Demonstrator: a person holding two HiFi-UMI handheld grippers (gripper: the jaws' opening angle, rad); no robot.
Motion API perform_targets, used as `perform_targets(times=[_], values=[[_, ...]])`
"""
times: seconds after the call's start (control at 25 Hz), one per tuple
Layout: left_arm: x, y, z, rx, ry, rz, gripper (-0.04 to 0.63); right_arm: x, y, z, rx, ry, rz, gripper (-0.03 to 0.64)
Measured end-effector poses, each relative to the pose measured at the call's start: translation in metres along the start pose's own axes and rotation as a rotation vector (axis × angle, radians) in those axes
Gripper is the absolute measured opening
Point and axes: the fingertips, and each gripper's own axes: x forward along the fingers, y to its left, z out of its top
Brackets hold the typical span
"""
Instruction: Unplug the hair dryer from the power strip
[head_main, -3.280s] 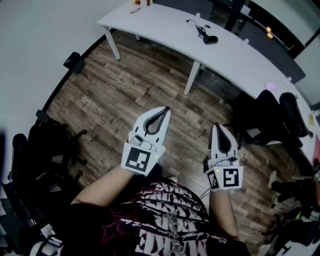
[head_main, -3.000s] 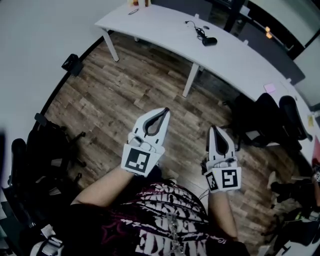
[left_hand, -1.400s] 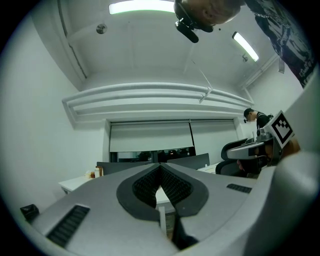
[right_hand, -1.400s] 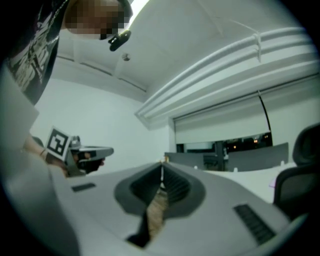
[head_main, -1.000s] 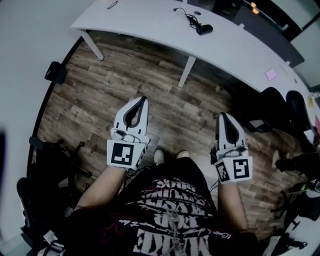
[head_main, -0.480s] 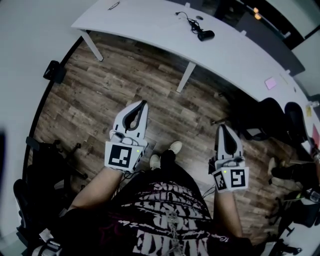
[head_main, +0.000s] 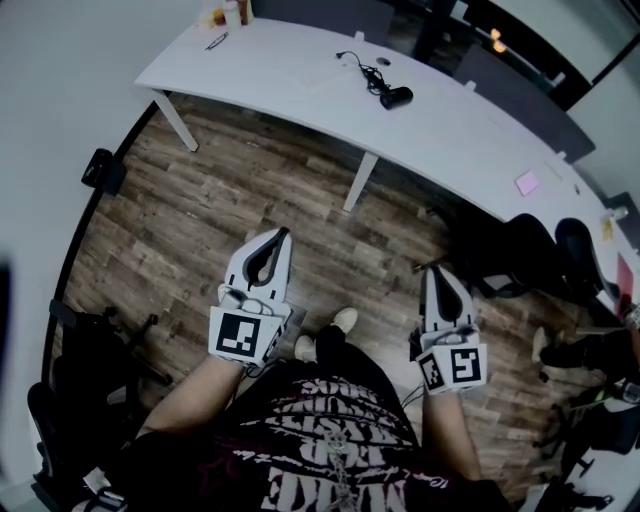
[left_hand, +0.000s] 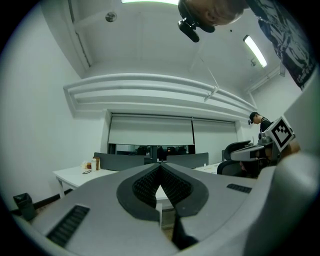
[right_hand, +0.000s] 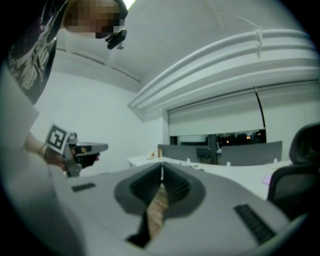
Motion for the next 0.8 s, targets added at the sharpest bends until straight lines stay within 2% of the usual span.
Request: perform_targets(times=[0.32,0.8], values=[[-0.005,-0.012,-0.001,-0.011,0.0,-0.027,0.025,0.002,0.004,0.008,-0.007,-0.023,0.008,0.032],[0.007,0.001,-0.012,-0.024,0.018,0.004,0.025,0.018,0.008,0.003,-0.021,0.003,0.042,0.032]])
